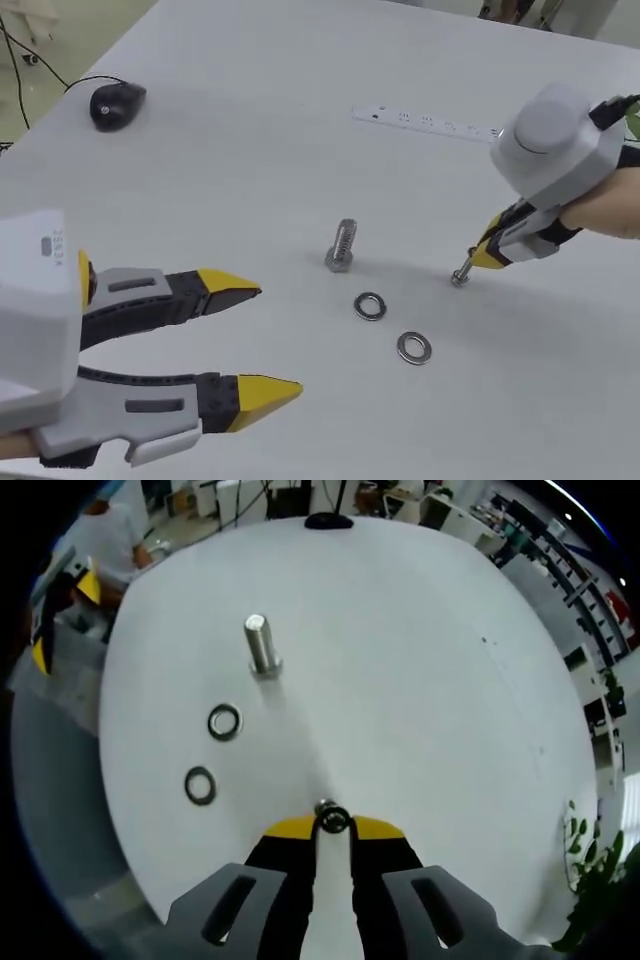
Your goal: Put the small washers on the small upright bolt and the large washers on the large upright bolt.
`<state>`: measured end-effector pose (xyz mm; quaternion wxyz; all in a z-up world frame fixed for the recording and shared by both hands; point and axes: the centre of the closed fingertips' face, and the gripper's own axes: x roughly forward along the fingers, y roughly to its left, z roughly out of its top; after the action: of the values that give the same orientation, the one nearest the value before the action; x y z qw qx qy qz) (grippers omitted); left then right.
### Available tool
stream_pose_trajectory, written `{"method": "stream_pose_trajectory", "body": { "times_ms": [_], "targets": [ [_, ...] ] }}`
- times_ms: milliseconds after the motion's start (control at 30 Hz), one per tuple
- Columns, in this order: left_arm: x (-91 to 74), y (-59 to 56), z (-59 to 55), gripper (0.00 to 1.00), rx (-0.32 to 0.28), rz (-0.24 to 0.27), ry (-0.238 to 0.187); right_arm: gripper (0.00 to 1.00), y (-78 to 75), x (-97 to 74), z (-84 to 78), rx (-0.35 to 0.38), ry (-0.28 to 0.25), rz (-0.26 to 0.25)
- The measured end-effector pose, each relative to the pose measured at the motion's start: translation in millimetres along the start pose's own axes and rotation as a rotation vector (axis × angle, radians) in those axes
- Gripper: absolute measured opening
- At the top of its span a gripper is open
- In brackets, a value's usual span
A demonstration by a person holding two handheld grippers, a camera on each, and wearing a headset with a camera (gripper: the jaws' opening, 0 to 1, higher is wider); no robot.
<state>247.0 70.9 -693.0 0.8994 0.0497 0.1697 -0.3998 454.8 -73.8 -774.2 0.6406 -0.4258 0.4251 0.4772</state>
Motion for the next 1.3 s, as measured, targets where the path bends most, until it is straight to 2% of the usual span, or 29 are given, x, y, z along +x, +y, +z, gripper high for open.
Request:
{"method": "stream_pose_trajectory", "body": {
  "times_ms": [667, 1300],
  "targets": [
    [3.0, 3.4, -1.6, 0.46, -0.008, 0.003, 0.006, 0.13, 3.8, 26.9, -7.6, -0.007, 0.030, 0.019],
    [3.7, 6.1, -4.2, 0.46, -0.014, 0.007, 0.015, 0.13, 2.8, 32.1, -10.9, 0.002, 0.019, 0.020]
  ]
}}
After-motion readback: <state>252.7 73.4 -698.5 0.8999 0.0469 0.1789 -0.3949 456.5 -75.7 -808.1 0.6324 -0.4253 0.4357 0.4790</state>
